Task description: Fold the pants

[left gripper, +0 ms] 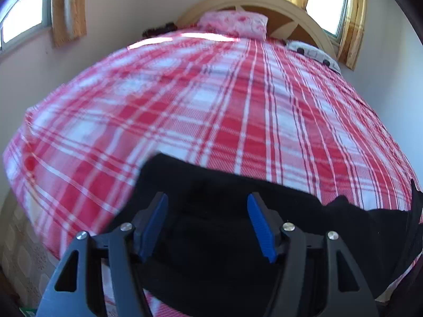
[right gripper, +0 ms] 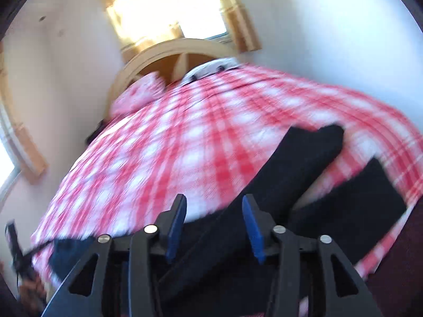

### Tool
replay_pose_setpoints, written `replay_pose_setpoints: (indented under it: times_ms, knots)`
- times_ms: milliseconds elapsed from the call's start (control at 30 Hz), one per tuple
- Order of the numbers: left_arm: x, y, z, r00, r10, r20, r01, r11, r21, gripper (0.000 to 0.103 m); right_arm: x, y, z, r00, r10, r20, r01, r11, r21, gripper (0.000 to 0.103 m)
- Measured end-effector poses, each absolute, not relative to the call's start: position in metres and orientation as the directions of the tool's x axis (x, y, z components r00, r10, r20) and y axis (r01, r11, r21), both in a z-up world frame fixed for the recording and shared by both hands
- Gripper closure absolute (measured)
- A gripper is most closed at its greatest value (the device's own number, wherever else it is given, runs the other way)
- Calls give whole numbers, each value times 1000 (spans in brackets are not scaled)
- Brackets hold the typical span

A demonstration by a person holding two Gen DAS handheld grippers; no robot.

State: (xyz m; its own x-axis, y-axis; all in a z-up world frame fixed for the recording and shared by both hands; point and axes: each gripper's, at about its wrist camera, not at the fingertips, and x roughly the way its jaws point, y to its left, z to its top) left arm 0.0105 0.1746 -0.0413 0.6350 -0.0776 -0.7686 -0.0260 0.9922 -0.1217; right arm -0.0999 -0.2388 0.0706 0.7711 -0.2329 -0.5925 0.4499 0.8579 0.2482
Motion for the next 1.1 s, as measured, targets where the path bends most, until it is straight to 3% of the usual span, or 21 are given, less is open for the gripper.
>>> replay_pose_setpoints:
  times_ms: [133, 267, 400, 533, 567, 600, 633, 800, 967, 1100]
  knots:
    - [3, 161, -60, 646, -18, -763, -36, 998, -54, 38, -44, -280, 69, 690, -308, -655, 537, 825, 178, 56]
    - [-2, 147, -64, 655, 47, -754, -29, 999, 38, 32, 11, -315, 55, 538, -461, -706, 622, 782, -37, 56]
    - [0, 148, -65, 655, 60, -753, -42, 998, 43, 30, 47, -352, 31, 373, -554, -745, 711, 686, -155, 56]
    - [2, 147, -66, 646, 63, -761, -43, 998, 46, 28, 58, -363, 4, 311, -557, -770, 725, 663, -186, 58]
    - [2, 147, -66, 645, 64, -762, -44, 998, 47, 28, 56, -362, 3, 313, -562, -765, 728, 660, -187, 63]
    - [3, 147, -66, 643, 65, -763, -45, 998, 47, 27, 55, -364, 4, 311, -567, -762, 735, 652, -186, 87]
    - [4, 146, -66, 641, 67, -765, -46, 998, 48, 27, 54, -366, 5, 308, -568, -763, 741, 646, -182, 97]
    - [5, 146, -66, 637, 67, -768, -47, 998, 48, 26, 24, -381, 26, 424, -475, -771, 745, 667, -2, 99]
    - [7, 146, -66, 629, 70, -774, -55, 997, 45, 26, -77, -383, 77, 727, -362, -584, 624, 704, 340, 99]
    - [7, 145, -67, 628, 77, -775, -59, 997, 51, 26, -173, -392, 79, 811, -340, -476, 570, 645, 509, 99]
